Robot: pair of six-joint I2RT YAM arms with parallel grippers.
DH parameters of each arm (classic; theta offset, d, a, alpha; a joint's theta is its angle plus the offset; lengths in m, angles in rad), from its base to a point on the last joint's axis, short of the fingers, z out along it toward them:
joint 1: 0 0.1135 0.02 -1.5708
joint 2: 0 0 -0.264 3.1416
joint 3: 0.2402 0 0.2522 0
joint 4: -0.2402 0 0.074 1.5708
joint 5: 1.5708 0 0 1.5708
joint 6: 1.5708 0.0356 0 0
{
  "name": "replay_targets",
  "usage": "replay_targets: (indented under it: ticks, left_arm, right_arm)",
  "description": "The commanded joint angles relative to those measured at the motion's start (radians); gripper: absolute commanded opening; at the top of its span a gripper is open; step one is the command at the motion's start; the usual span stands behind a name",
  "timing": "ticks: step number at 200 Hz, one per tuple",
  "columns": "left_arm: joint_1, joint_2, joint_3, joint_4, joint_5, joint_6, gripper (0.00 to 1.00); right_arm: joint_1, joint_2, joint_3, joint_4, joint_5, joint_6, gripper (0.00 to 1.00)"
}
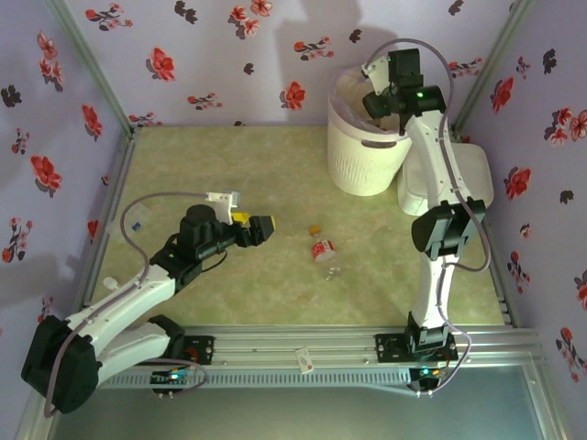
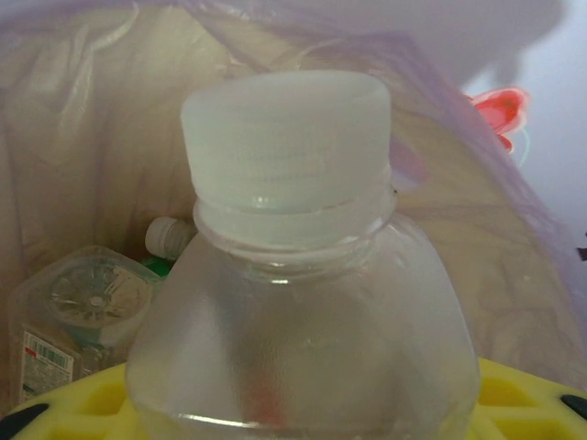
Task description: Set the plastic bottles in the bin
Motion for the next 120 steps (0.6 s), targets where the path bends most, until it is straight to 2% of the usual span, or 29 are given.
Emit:
replay_targets:
  ticks: [1, 62, 86, 108, 120]
  left_arm:
    - [0.007, -0.028, -0.009, -0.009, -0.017, -0.009, 1.0]
    - [0.01, -0.047, -0.023, -0.021, -0.037, -0.019, 1.0]
    - [0.012, -0.047, -0.024, -0.028, -0.047, -0.023, 1.0]
    - [0.011, -0.048, -0.024, -0.031, -0.05, -0.026, 1.0]
    - [0.013, -0.048, -0.024, -0.033, -0.051, -0.026, 1.0]
  right_arm:
    - [-0.004, 0.035, -0.006, -0.019, 0.006, -0.034, 0.34]
    - [-0.004, 0.107, 0.001, -0.029, -0.027, 0.007, 0.39]
    - [-0.004, 0.125, -0.002, -0.026, -0.04, 0.026, 0.52]
    - [-0.004, 0.122, -0.003, -0.023, -0.036, 0.033, 0.72]
    - [-0.004, 0.114, -0.001, -0.018, -0.027, 0.034, 0.77]
